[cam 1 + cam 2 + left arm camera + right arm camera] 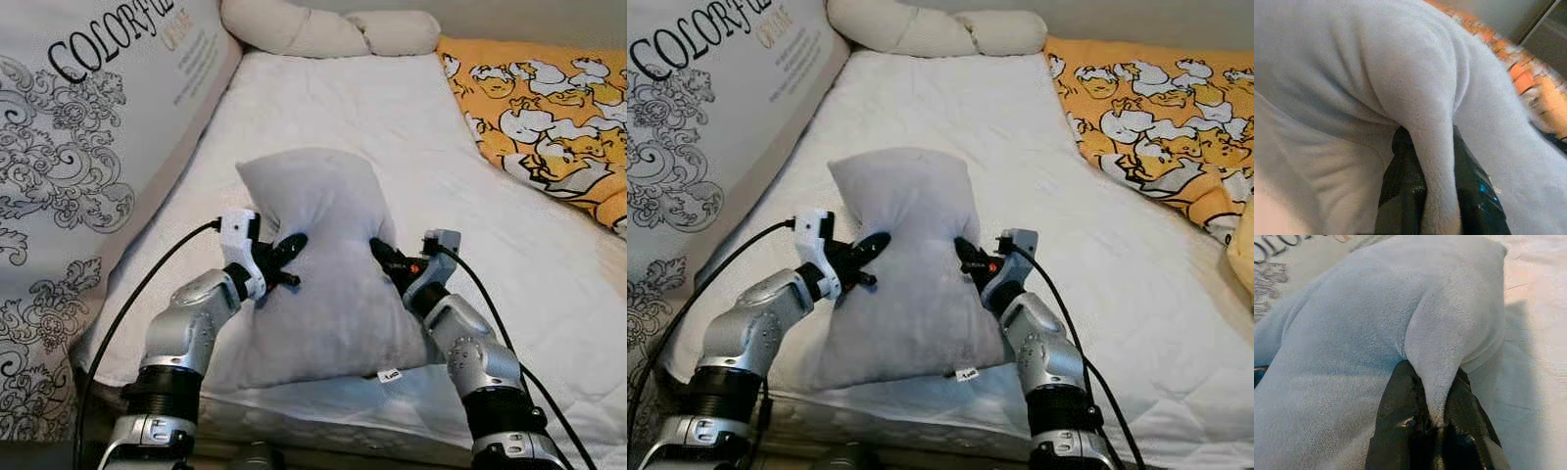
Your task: Clean up the room
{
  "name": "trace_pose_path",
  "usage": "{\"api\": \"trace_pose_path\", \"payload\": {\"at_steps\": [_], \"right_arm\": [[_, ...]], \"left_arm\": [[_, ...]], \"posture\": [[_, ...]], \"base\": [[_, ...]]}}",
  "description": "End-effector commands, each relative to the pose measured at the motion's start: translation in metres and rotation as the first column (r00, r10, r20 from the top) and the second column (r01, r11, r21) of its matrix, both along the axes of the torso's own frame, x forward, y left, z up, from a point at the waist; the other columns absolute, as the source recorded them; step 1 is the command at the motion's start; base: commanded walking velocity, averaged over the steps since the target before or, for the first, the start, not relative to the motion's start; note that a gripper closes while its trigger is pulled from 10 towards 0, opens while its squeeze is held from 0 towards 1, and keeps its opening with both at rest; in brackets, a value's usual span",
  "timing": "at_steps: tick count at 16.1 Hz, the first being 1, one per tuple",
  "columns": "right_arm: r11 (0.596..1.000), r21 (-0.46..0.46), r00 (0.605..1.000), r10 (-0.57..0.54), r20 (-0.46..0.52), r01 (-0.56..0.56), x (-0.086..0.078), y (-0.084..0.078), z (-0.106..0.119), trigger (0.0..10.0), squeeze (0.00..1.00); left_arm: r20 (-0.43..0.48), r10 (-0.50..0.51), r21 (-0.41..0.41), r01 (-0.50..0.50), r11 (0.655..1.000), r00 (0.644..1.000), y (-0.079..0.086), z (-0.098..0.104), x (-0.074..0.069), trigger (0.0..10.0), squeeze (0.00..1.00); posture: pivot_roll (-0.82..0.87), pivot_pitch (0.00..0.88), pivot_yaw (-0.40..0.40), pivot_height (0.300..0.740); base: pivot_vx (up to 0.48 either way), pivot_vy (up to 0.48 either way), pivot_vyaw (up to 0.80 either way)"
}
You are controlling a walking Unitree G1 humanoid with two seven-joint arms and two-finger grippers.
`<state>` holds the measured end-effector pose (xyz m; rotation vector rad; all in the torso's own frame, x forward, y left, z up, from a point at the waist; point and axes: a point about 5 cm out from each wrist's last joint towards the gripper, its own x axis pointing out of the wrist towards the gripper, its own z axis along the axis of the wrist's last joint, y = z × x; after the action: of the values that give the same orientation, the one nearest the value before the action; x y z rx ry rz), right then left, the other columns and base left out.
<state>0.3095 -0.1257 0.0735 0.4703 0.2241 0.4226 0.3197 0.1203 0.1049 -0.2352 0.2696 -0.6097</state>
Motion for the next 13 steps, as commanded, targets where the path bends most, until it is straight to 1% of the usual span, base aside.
{"api": "trace_pose_path", "payload": {"at_steps": [1,2,3,4,5,6,7,8,9,12,13], "right_arm": [[1.0,-0.017,0.999,0.021,0.041,-0.021,0.002,0.011,0.01,10.0,0.0],[0.999,-0.021,0.998,0.038,0.043,-0.037,0.001,0.013,0.01,10.0,0.0],[0.999,-0.039,0.997,0.04,0.071,-0.038,0.001,0.011,0.013,10.0,0.0],[0.999,-0.035,0.997,0.021,0.077,-0.018,0.002,0.008,0.014,10.0,0.0],[0.999,-0.035,0.997,-0.005,0.072,0.008,0.004,0.005,0.014,10.0,0.0],[0.999,-0.032,0.997,-0.021,0.072,0.023,0.006,0.004,0.016,10.0,0.0],[0.999,-0.026,0.997,-0.023,0.069,0.025,0.007,0.005,0.016,10.0,0.0],[1.0,-0.028,0.998,0.004,0.063,-0.002,0.007,0.008,0.016,10.0,0.0],[0.999,-0.049,0.997,0.026,0.066,-0.023,0.006,0.01,0.016,10.0,0.0],[0.999,-0.049,0.998,-0.009,0.066,0.012,0.009,0.005,0.016,10.0,0.0],[0.999,-0.042,0.997,-0.017,0.074,0.02,0.009,0.007,0.017,10.0,0.0]], "left_arm": [[0.056,-0.002,0.066,-0.002,0.998,0.998,-0.006,0.008,0.006,10.0,0.0],[0.073,0.046,0.109,-0.054,0.993,0.996,-0.003,0.008,0.009,10.0,0.0],[0.119,0.087,0.141,-0.103,0.985,0.989,-0.002,0.01,0.011,10.0,0.0],[0.149,0.089,0.19,-0.117,0.975,0.985,-0.002,0.009,0.011,10.0,0.0],[0.175,0.038,0.239,-0.08,0.968,0.984,-0.005,0.009,0.01,10.0,0.0],[0.183,0.029,0.25,-0.075,0.965,0.983,-0.006,0.01,0.01,10.0,0.0],[0.191,0.036,0.259,-0.086,0.962,0.981,-0.005,0.011,0.012,10.0,0.0],[0.202,0.047,0.256,-0.099,0.962,0.978,-0.001,0.014,0.014,10.0,0.0],[0.209,0.069,0.252,-0.122,0.96,0.975,0.003,0.016,0.015,10.0,0.0],[0.224,0.063,0.295,-0.129,0.947,0.973,0.003,0.015,0.015,10.0,0.0],[0.227,0.07,0.292,-0.136,0.947,0.971,0.004,0.016,0.017,10.0,0.0]], "posture": [[0.09,0.0,0.025,0.74],[0.07,0.0,0.045,0.74],[0.07,0.0,0.052,0.74],[0.07,0.0,0.055,0.74],[0.06,0.0,0.053,0.74],[0.08,0.0,0.029,0.74],[0.08,0.0,0.023,0.74],[0.08,0.0,0.022,0.74],[0.08,0.0,0.026,0.74],[0.08,0.0,0.035,0.74],[0.08,0.0,0.04,0.74]], "base": [[0.0,0.0,0.0],[0.0,0.0,0.0],[0.0,0.0,0.0],[0.0,0.0,0.0],[0.0,0.0,0.0],[0.0,0.0,0.0],[0.0,0.0,-0.5],[0.0,0.322,-0.77],[0.0,0.375,-0.77],[0.0,0.39,-0.76],[0.0,0.394,0.0]]}}
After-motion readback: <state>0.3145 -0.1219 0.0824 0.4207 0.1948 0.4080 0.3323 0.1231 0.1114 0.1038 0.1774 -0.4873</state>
